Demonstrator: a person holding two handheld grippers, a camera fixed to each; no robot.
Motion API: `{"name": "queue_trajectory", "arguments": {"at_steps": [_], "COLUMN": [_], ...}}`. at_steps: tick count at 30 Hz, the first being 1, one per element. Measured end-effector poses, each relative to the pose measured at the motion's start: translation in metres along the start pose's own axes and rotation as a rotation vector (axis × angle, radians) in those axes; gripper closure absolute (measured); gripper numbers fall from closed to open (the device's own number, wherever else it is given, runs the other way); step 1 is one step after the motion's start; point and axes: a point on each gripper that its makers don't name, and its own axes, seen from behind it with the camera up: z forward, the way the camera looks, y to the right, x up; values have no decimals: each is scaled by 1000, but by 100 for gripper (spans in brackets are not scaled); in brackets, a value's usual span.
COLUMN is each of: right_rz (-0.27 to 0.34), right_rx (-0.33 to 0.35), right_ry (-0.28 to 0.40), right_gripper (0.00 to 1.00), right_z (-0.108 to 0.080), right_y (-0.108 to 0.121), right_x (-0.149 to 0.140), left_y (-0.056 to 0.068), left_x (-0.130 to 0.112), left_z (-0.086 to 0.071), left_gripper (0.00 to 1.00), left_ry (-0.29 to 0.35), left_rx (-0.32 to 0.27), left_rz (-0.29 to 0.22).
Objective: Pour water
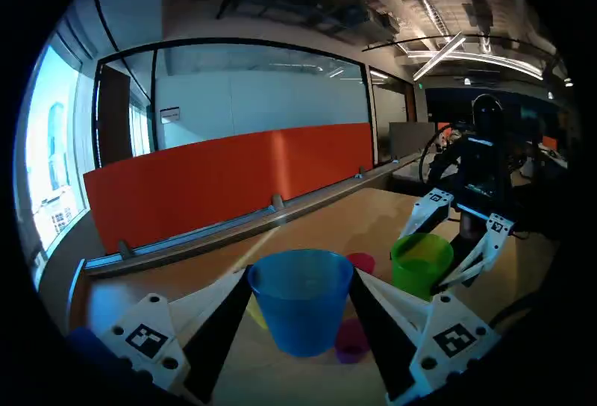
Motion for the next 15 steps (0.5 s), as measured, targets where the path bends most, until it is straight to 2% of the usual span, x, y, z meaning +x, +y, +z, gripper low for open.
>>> {"name": "queue_trajectory", "arguments": {"at_steps": [15], "right_rz": [7], "right_rx": [8], "right_ry": [-62], "right_gripper": [9], "right_z": [-5], "right_y": [0], "right_x": [-24], "left_y": [6], "left_x": [-38], "left_z": [3], "left_gripper": [11], "left_ry": [-80], "left_rx": [-18], "left_rz": [5]}}
